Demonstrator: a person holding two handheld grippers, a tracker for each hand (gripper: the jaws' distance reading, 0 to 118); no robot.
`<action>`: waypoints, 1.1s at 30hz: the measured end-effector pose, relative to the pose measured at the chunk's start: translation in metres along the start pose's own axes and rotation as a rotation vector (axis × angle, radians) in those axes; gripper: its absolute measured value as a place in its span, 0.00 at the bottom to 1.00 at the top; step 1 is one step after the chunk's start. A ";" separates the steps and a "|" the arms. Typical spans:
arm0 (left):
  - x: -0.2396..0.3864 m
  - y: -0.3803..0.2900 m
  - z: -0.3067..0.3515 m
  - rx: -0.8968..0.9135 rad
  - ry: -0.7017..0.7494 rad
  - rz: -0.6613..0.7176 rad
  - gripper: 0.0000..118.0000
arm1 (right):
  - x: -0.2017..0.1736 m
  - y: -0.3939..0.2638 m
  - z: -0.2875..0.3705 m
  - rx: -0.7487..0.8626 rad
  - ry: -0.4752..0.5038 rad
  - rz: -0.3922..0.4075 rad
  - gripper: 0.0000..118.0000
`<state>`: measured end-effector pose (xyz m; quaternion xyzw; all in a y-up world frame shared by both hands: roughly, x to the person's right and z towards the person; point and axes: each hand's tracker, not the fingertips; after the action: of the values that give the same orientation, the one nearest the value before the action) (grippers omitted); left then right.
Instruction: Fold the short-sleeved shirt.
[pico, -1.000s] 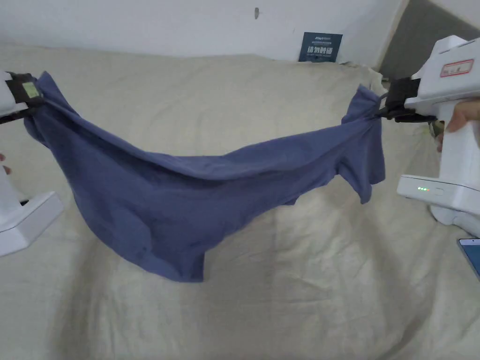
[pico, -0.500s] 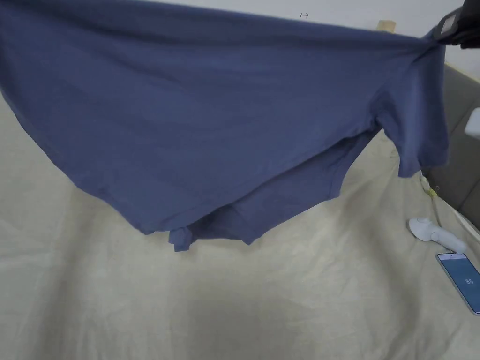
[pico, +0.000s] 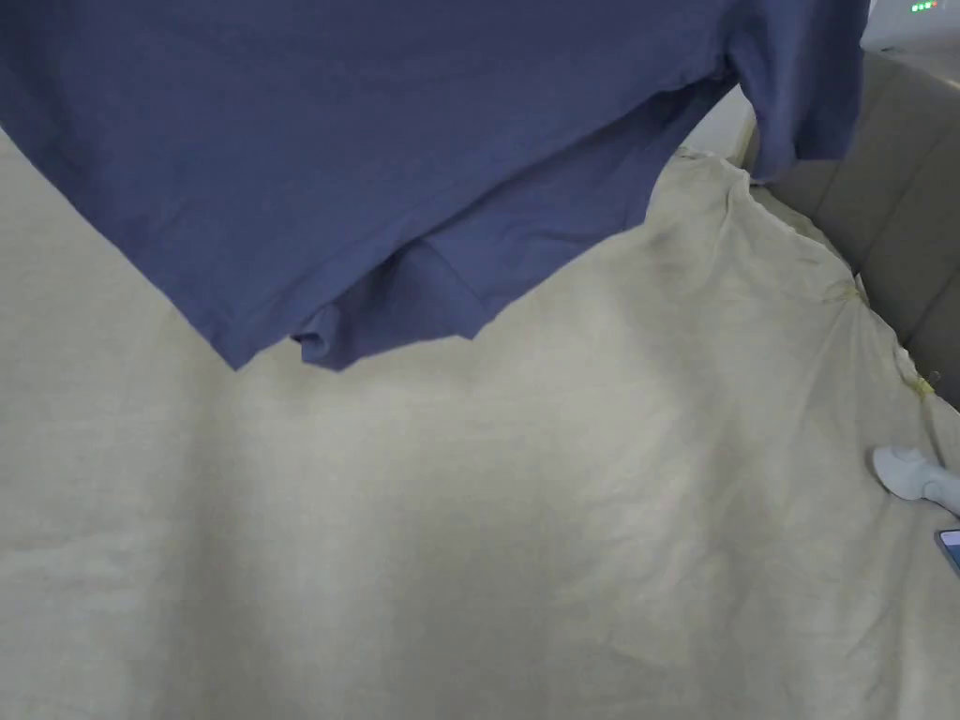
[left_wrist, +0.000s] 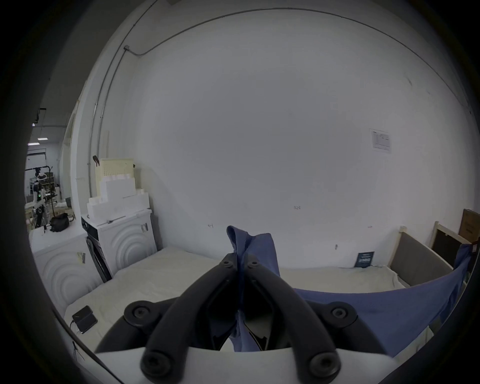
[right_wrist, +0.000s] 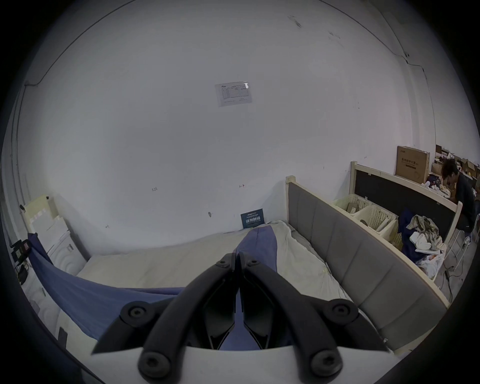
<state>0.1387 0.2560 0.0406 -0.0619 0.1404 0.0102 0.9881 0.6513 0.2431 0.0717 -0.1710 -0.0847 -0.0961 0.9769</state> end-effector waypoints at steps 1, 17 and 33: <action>0.001 -0.001 -0.009 0.006 0.001 0.011 0.00 | -0.001 0.002 -0.013 0.007 -0.004 -0.006 0.01; 0.030 -0.197 -0.083 -0.247 -0.086 -0.019 0.00 | 0.042 -0.121 -0.108 -0.102 -0.112 -0.054 0.01; -0.028 -0.444 0.050 -0.697 -0.087 -0.018 0.00 | 0.131 -0.389 -0.045 -0.559 -0.115 -0.049 0.01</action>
<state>0.1427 -0.1779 0.1487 -0.3963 0.0855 0.0513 0.9127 0.6998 -0.1523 0.1797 -0.4365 -0.1143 -0.1295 0.8829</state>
